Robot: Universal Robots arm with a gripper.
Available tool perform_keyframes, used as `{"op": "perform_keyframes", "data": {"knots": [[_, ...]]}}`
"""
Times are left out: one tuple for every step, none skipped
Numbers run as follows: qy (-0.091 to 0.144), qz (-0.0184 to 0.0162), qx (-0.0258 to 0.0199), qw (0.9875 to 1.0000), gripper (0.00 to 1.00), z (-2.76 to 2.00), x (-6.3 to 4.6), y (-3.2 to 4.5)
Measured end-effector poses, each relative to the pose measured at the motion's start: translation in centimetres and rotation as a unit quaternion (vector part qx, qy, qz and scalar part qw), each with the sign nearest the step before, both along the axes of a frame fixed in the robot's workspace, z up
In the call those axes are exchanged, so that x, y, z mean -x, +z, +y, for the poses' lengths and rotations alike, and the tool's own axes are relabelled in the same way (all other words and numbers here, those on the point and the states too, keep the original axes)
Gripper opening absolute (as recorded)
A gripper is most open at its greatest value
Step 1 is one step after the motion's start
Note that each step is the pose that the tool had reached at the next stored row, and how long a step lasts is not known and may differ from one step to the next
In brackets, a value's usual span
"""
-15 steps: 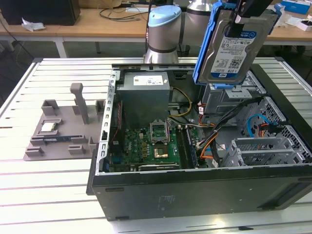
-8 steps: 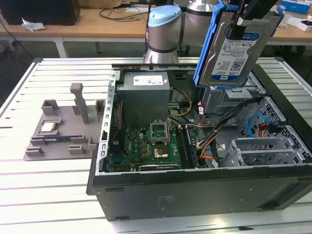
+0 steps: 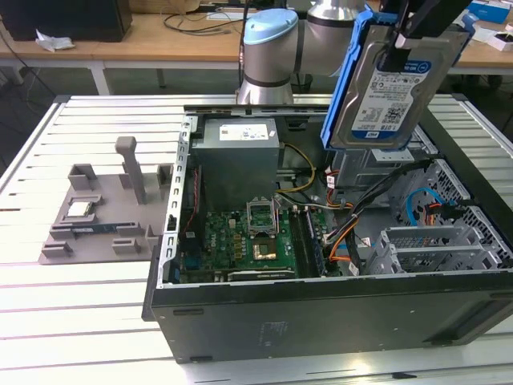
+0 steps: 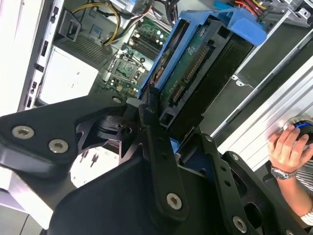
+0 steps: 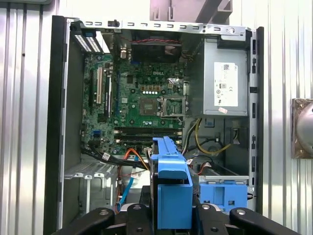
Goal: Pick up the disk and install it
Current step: 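Pick up the disk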
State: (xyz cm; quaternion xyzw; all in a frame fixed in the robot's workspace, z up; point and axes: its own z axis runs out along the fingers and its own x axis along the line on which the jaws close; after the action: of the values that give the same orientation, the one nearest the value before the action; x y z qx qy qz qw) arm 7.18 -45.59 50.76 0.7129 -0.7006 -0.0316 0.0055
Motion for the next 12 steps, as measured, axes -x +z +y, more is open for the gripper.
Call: {"op": "perform_keyframes", "data": {"knots": [[0.0,0.0,-0.0001,1.0,0.37,-0.17,0.0,-0.01],[0.0,0.0,0.0,1.0,0.37,-0.29,0.0,0.0],[0.0,0.0,0.0,1.0,0.37,-0.38,0.0,0.0],[0.0,0.0,0.0,1.0,0.37,-0.5,0.0,-0.01],[0.0,0.0,0.0,1.0,0.37,-0.63,0.0,-0.01],[0.0,0.0,0.0,1.0,0.37,-0.8,0.0,-0.01],[0.0,0.0,0.0,1.0,0.37,-0.96,0.0,-0.01],[0.0,0.0,0.0,1.0,0.37,-1.19,0.0,-0.02],[0.0,0.0,0.0,1.0,0.37,-1.29,0.0,-0.02],[0.0,0.0,0.0,1.0,0.37,-1.39,0.0,-0.02],[0.0,0.0,0.0,1.0,0.37,-1.51,0.0,-0.02],[0.0,0.0,0.0,1.0,0.37,-1.61,0.0,-0.02]]}}
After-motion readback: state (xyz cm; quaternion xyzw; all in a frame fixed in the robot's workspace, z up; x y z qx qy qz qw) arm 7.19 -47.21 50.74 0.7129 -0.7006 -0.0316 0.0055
